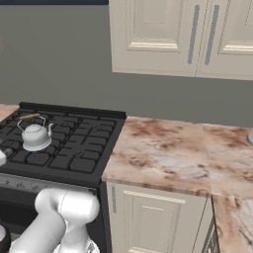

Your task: The kettle is done boiling. Turn off the stove, then wait for 300 timesteps before moving the kettle to the dining table.

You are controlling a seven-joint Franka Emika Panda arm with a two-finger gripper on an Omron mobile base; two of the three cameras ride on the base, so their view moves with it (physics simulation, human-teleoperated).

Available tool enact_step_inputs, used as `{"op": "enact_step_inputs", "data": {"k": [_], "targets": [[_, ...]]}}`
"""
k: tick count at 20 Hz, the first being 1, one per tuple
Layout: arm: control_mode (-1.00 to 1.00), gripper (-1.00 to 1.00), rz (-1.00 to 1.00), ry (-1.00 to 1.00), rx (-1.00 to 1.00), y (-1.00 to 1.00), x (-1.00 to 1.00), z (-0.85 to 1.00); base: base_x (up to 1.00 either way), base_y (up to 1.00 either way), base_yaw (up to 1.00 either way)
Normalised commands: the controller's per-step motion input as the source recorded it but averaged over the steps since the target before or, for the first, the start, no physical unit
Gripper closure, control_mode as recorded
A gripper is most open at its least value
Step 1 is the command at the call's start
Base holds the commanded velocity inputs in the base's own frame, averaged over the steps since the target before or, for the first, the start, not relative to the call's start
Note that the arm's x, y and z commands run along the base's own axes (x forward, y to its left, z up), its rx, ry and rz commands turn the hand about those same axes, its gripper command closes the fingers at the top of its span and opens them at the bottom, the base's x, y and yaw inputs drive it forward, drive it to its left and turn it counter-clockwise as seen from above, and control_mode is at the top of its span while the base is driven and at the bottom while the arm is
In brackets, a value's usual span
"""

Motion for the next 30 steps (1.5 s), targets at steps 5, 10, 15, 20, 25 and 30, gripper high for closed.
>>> {"op": "enact_step_inputs", "data": {"k": [5, 10, 15, 20, 25, 30], "targets": [[-1.00, -1.00, -0.05, 0.00, 0.00, 0.21, 0.21, 0.00, 0.00, 0.00, 0.00], [-1.00, -1.00, -0.04, 0.00, 0.00, 0.22, 0.29, 0.00, 0.00, 0.00, 0.00], [-1.00, -1.00, -0.03, 0.00, 0.00, 0.16, 0.40, 0.00, 0.00, 0.00, 0.00], [-1.00, -1.00, -0.03, 0.00, 0.00, 0.20, 0.44, 0.00, 0.00, 0.00, 0.00], [-1.00, -1.00, -0.03, 0.00, 0.00, 0.23, 0.39, 0.00, 0.00, 0.00, 0.00], [-1.00, -1.00, -0.04, 0.00, 0.00, 0.25, 0.30, 0.00, 0.00, 0.00, 0.00]]}}
